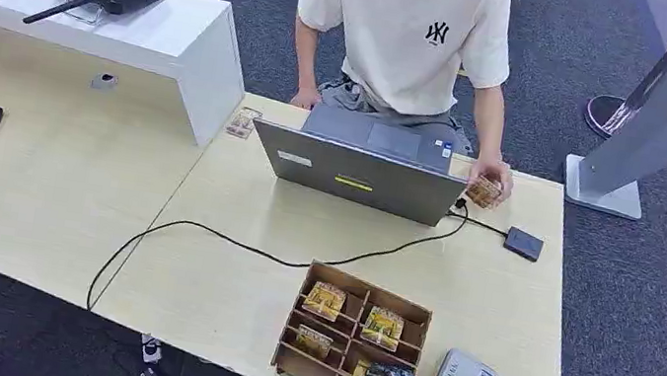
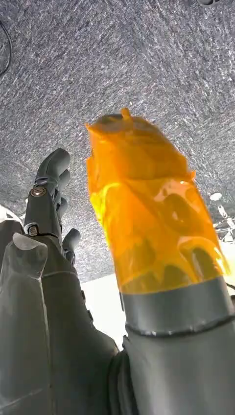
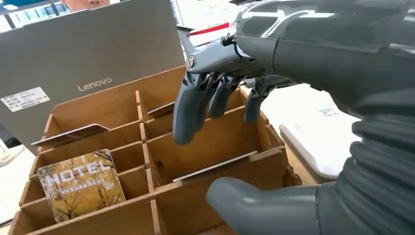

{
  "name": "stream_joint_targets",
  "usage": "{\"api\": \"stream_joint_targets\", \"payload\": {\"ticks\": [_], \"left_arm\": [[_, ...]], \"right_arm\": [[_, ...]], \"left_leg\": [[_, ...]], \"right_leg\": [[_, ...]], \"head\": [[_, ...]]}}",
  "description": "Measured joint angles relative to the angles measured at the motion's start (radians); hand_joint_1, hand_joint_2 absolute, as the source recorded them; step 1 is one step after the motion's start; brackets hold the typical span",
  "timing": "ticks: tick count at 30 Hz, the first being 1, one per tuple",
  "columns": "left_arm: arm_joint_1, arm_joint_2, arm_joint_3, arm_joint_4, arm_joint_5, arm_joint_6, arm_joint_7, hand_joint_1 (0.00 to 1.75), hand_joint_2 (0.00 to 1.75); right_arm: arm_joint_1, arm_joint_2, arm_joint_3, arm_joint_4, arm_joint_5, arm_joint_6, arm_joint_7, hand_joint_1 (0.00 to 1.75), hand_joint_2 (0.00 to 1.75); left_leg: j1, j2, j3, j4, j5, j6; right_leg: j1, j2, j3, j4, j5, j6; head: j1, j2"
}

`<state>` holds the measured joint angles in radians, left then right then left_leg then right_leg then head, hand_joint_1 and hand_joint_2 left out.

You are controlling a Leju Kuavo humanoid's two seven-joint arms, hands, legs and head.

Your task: Pass the card to the sensor for recognition and then transmit it.

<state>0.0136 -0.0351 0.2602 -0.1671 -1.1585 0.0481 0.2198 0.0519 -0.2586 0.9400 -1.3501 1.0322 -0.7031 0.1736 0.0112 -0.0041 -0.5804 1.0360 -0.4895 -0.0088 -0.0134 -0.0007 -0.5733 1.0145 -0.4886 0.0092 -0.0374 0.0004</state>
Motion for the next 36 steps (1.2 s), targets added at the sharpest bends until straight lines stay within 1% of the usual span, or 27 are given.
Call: {"api": "stream_joint_targets", "payload": {"ticks": [2, 3, 6, 12, 15, 16, 18, 22, 23, 27, 28, 29, 30, 31, 33, 34, 36], "left_arm": [[0.000, 0.000, 0.000, 0.000, 0.000, 0.000, 0.000, 0.00, 0.00], [0.000, 0.000, 0.000, 0.000, 0.000, 0.000, 0.000, 0.00, 0.00], [0.000, 0.000, 0.000, 0.000, -0.001, 0.000, 0.000, 0.00, 0.00], [0.000, 0.000, 0.000, 0.000, -0.006, -0.002, 0.000, 0.00, 0.00], [0.000, 0.000, 0.000, 0.000, -0.009, -0.003, 0.000, 0.00, 0.00], [0.000, 0.000, 0.000, 0.000, -0.011, -0.003, 0.000, 0.00, 0.00], [0.000, 0.001, 0.000, 0.000, -0.012, -0.003, 0.000, 0.00, 0.00], [0.000, 0.001, 0.000, 0.000, -0.014, -0.004, 0.000, 0.00, 0.00], [0.000, 0.001, 0.000, 0.000, -0.014, -0.004, 0.000, 0.00, 0.00], [0.000, 0.001, 0.000, 0.000, -0.014, -0.005, 0.000, 0.00, 0.00], [0.000, 0.002, 0.000, 0.000, -0.014, -0.005, 0.000, 0.00, 0.00], [0.000, 0.002, 0.000, 0.000, -0.014, -0.005, 0.000, 0.00, 0.00], [0.000, 0.002, 0.000, 0.000, -0.014, -0.005, 0.000, 0.00, 0.00], [0.000, 0.002, 0.000, 0.000, -0.014, -0.005, 0.000, 0.00, 0.00], [0.000, 0.002, 0.000, 0.000, -0.013, -0.005, 0.000, 0.00, 0.00], [0.000, 0.002, 0.000, 0.000, -0.014, -0.005, 0.000, 0.00, 0.00], [0.001, 0.002, 0.000, 0.000, -0.013, -0.005, 0.000, 0.00, 0.00]], "right_arm": [[0.001, 0.000, 0.000, 0.003, 0.003, 0.000, 0.001, 0.75, 1.75], [0.001, 0.000, 0.000, 0.004, 0.004, 0.000, 0.001, 0.80, 1.75], [0.002, 0.000, 0.000, 0.011, 0.006, 0.000, 0.002, 0.77, 1.75], [0.006, 0.003, -0.002, 0.027, 0.032, 0.000, 0.007, 0.77, 1.75], [0.011, 0.011, -0.014, 0.037, 0.059, 0.000, 0.008, 0.77, 1.75], [0.013, 0.015, -0.019, 0.039, 0.068, 0.000, 0.008, 0.80, 1.75], [0.016, 0.019, -0.027, 0.044, 0.080, 0.000, 0.008, 0.77, 1.75], [0.024, 0.031, -0.047, 0.051, 0.098, -0.001, 0.007, 0.79, 1.75], [0.026, 0.033, -0.052, 0.051, 0.100, -0.001, 0.005, 0.77, 1.75], [0.033, 0.041, -0.070, 0.051, 0.110, -0.001, 0.004, 0.84, 1.75], [0.035, 0.042, -0.073, 0.051, 0.112, -0.001, 0.003, 0.91, 1.75], [0.037, 0.044, -0.077, 0.051, 0.113, -0.001, 0.002, 1.03, 1.75], [0.039, 0.046, -0.082, 0.051, 0.116, -0.001, 0.000, 1.19, 1.75], [0.041, 0.050, -0.089, 0.051, 0.119, -0.001, -0.004, 1.38, 1.75], [0.044, 0.058, -0.102, 0.051, 0.126, -0.001, -0.013, 1.40, 1.75], [0.046, 0.061, -0.109, 0.051, 0.130, -0.001, -0.020, 1.57, 1.75], [0.053, 0.069, -0.125, 0.051, 0.134, -0.001, -0.029, 1.59, 1.75]], "left_leg": [[0.000, 0.000, 0.000, 0.000, 0.000, 0.000], [0.000, 0.000, 0.000, 0.000, 0.000, 0.000], [0.000, 0.000, 0.000, 0.000, 0.000, 0.000], [0.000, 0.000, 0.000, 0.000, 0.000, 0.000], [0.000, 0.000, 0.000, 0.000, 0.000, 0.000], [0.000, 0.000, 0.000, 0.000, 0.000, 0.000], [0.000, 0.000, 0.000, 0.000, 0.000, 0.000], [0.000, 0.000, 0.000, 0.000, 0.000, 0.000], [0.000, 0.000, 0.000, 0.000, 0.000, 0.000], [0.000, 0.000, 0.000, 0.000, 0.000, 0.000], [0.000, 0.000, 0.000, 0.000, 0.000, 0.000], [0.000, 0.000, 0.000, 0.000, 0.000, 0.000], [0.000, 0.000, 0.000, 0.000, 0.000, 0.000], [0.000, 0.000, 0.000, 0.000, 0.000, 0.000], [0.000, 0.000, 0.000, 0.000, 0.000, 0.000], [0.000, 0.000, 0.000, 0.000, 0.000, 0.000], [0.000, 0.000, 0.000, 0.000, 0.000, 0.000]], "right_leg": [[0.000, 0.000, 0.000, 0.000, 0.000, 0.000], [0.000, 0.000, 0.000, 0.000, 0.000, 0.000], [0.000, 0.000, 0.000, 0.000, 0.000, 0.000], [0.000, 0.000, 0.000, 0.000, 0.000, 0.000], [0.000, 0.000, 0.000, 0.000, 0.000, 0.000], [0.000, 0.000, 0.000, 0.000, 0.000, 0.000], [0.000, 0.000, 0.000, 0.000, 0.000, 0.000], [0.000, 0.000, 0.000, 0.000, 0.000, 0.000], [0.000, 0.000, 0.000, 0.000, 0.000, 0.000], [0.000, 0.000, 0.000, 0.000, 0.000, 0.000], [0.000, 0.000, 0.000, 0.000, 0.000, 0.000], [0.000, 0.000, 0.000, 0.000, 0.000, 0.000], [0.000, 0.000, 0.000, 0.000, 0.000, 0.000], [0.000, 0.000, 0.000, 0.000, 0.000, 0.000], [0.000, 0.000, 0.000, 0.000, 0.000, 0.000], [0.000, 0.000, 0.000, 0.000, 0.000, 0.000], [0.000, 0.000, 0.000, 0.000, 0.000, 0.000]], "head": [[0.000, 0.000], [0.000, 0.000], [0.000, 0.000], [0.000, 0.000], [0.000, 0.000], [0.000, 0.000], [0.000, 0.000], [0.000, 0.000], [0.000, 0.000], [0.000, 0.000], [0.000, 0.000], [0.000, 0.000], [0.000, 0.000], [0.000, 0.000], [0.000, 0.000], [0.000, 0.000], [0.000, 0.000]]}}
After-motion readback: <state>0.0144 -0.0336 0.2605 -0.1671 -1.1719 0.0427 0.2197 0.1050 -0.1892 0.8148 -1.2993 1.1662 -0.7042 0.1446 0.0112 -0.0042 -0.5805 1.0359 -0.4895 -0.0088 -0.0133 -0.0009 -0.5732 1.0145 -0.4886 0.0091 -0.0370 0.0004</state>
